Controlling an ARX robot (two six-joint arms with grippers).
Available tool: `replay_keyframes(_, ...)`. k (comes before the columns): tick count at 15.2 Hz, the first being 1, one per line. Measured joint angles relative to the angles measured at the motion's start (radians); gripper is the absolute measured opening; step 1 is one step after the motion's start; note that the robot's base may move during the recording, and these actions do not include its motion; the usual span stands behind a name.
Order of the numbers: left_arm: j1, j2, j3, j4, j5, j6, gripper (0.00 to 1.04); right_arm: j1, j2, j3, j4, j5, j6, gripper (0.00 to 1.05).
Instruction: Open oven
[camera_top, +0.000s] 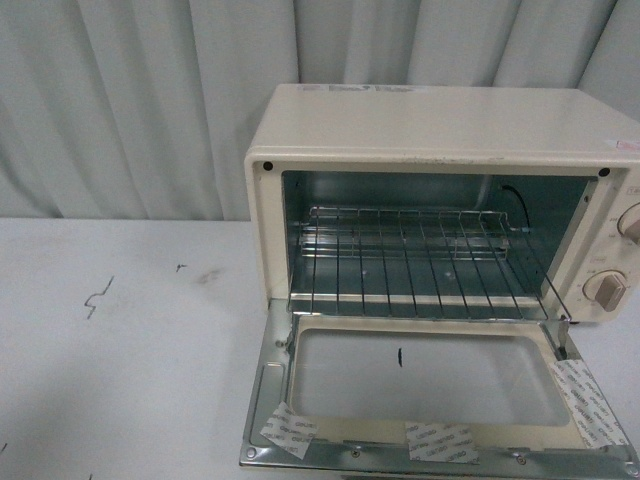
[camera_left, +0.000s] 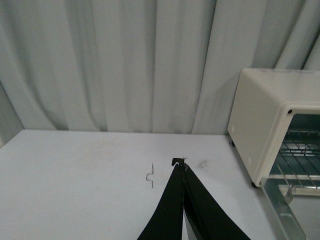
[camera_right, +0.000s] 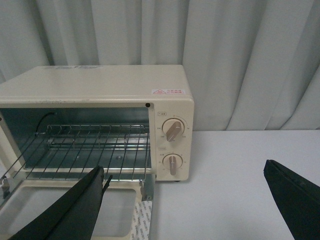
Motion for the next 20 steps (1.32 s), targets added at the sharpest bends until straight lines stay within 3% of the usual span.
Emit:
replay_keyframes(1, 0.0, -0.1, 0.001, -0.155, 0.004, 0.0, 0.02, 0.0, 0.0, 0.0, 0.0, 0.0, 0.0, 0.98)
replay_keyframes(5, 0.001, -0.161, 0.001, -0.17, 0.0, 0.0, 0.02, 0.0, 0.0, 0.0, 0.001, 0.0, 0.0, 0.98)
replay_keyframes(6, 0.001, -0.161, 0.001, -0.17, 0.0, 0.0, 0.06, 0.0, 0.0, 0.0, 0.0, 0.0, 0.0, 0.98)
replay_keyframes(11, 0.001, -0.161, 0.001, -0.17, 0.0, 0.0, 0.78, 0.0, 0.0, 0.0, 0.0, 0.0, 0.0, 0.98)
replay_keyframes(13, 0.001, -0.161, 0.001, -0.17, 0.0, 0.001, 1.0, 0.0, 0.0, 0.0, 0.001, 0.0, 0.0, 0.98)
replay_keyframes(20, 0.001, -0.161, 0.001, -0.172, 0.0, 0.0, 0.98, 0.0, 0.0, 0.0, -0.003, 0.001, 0.0, 0.98)
